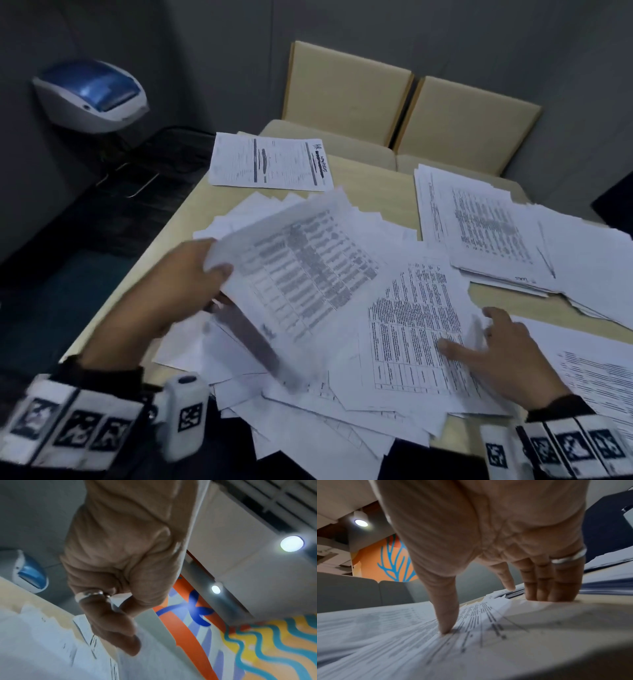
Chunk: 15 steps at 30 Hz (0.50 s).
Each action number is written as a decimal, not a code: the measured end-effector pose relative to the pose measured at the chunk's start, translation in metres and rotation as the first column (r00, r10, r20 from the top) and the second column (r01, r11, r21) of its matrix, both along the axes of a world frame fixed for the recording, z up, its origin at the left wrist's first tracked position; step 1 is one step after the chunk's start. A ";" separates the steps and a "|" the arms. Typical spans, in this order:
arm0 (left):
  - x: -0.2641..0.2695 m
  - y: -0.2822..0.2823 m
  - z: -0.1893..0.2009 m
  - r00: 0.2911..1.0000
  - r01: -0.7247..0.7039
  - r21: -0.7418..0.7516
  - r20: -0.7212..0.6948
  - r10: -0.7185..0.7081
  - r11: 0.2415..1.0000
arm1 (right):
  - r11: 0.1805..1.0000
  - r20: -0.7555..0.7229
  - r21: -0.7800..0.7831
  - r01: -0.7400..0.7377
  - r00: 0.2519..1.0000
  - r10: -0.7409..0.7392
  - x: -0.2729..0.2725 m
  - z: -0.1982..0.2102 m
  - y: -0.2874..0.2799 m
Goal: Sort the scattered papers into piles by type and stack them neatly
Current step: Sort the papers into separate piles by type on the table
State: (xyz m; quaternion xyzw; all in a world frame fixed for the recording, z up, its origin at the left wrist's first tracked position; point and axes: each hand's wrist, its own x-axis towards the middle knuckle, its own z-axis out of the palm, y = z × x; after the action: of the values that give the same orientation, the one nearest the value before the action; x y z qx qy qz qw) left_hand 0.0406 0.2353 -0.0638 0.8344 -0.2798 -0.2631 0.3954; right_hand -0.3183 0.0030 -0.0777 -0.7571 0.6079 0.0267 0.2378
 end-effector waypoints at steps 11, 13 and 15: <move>0.043 0.038 0.007 0.921 -0.312 -0.186 -0.301 0.249 0.932 | 0.997 0.307 -0.016 0.081 0.949 -0.072 -0.017 -0.011 0.005; 0.045 0.043 0.007 0.918 -0.321 -0.165 -0.297 0.263 0.933 | 0.995 0.349 -0.018 0.098 0.933 -0.085 -0.024 -0.010 0.004; 0.043 0.047 0.009 0.945 -0.249 -0.064 -0.233 0.228 0.966 | 0.995 0.359 -0.019 0.100 0.929 -0.087 -0.033 -0.010 0.002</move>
State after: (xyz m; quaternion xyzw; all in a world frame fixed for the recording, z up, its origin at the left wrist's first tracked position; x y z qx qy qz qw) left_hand 0.0841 0.2826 -0.0549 0.8080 -0.1422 -0.2922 0.4915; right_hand -0.3512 0.0053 -0.0875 -0.7237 0.5903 -0.1342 0.3314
